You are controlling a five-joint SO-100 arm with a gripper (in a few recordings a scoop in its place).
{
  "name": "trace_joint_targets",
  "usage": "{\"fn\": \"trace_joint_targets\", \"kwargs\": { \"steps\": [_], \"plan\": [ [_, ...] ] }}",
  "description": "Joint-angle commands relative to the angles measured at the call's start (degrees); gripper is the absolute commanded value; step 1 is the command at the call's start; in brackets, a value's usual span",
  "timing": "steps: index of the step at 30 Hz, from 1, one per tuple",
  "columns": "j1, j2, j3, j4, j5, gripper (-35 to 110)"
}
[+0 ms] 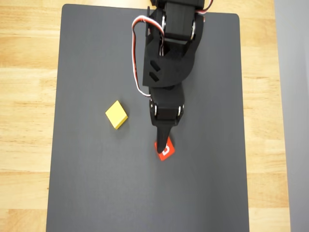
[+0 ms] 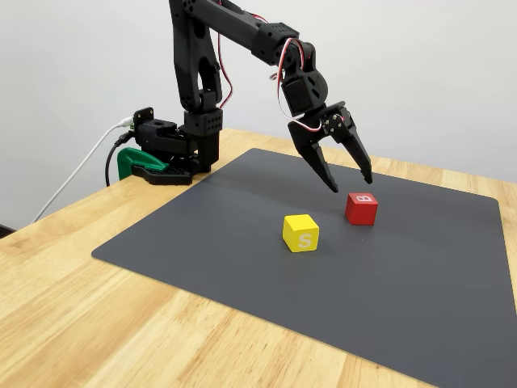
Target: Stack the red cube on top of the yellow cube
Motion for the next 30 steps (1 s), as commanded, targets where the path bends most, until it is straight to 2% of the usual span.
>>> {"fn": "trace_joint_targets", "kwargs": {
  "steps": [1, 30],
  "plan": [
    [0.4, -1.1, -3.8, 1.1, -0.9, 22],
    [-3.4, -16.6, -22.9, 14.5, -2.0, 23]
  ]
}}
